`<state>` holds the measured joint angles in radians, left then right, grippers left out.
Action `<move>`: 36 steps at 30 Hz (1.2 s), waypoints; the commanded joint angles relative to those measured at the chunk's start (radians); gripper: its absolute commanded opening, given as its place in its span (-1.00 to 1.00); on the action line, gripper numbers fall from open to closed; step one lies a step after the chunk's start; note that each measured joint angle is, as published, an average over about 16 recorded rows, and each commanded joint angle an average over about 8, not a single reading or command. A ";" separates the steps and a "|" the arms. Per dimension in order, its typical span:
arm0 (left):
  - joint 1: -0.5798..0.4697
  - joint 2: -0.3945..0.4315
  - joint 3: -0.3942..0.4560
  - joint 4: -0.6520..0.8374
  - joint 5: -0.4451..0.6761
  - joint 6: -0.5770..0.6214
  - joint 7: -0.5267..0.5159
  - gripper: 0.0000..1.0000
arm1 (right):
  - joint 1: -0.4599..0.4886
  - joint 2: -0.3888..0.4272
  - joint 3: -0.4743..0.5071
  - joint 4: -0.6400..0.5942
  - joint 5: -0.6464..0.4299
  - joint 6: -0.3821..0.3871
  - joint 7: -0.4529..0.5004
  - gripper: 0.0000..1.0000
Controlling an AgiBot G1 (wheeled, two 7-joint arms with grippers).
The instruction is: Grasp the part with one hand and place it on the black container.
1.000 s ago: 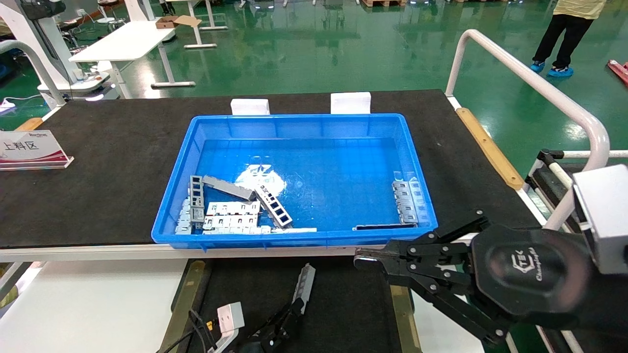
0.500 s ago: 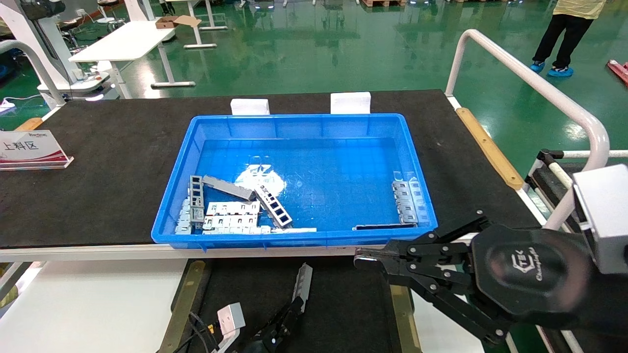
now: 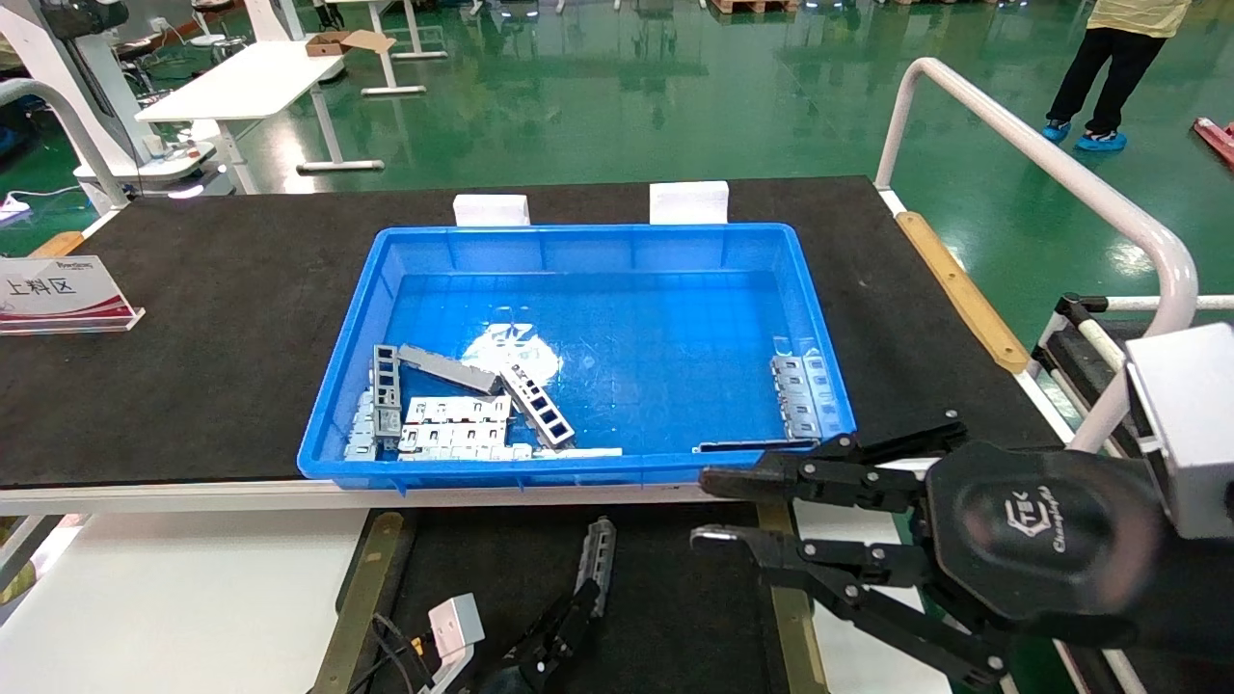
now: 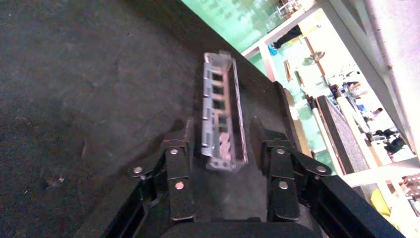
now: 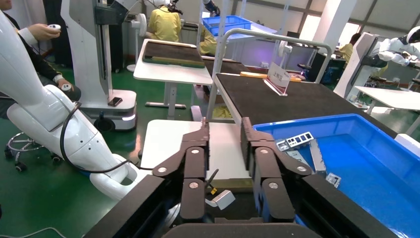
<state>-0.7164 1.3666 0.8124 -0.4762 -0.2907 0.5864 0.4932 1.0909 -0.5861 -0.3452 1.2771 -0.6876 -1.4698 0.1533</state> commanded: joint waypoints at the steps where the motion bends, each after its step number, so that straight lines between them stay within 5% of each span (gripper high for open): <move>1: -0.003 0.000 0.015 -0.001 -0.023 0.003 0.014 1.00 | 0.000 0.000 0.000 0.000 0.000 0.000 0.000 1.00; 18: -0.049 -0.080 0.142 0.124 0.054 0.262 0.078 1.00 | 0.000 0.000 0.000 0.000 0.000 0.000 0.000 1.00; 36: -0.067 -0.229 0.238 0.083 0.172 0.497 -0.075 1.00 | 0.000 0.000 -0.001 0.000 0.000 0.000 0.000 1.00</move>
<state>-0.7840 1.1368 1.0472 -0.3989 -0.1210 1.0774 0.4260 1.0911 -0.5858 -0.3459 1.2771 -0.6871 -1.4695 0.1530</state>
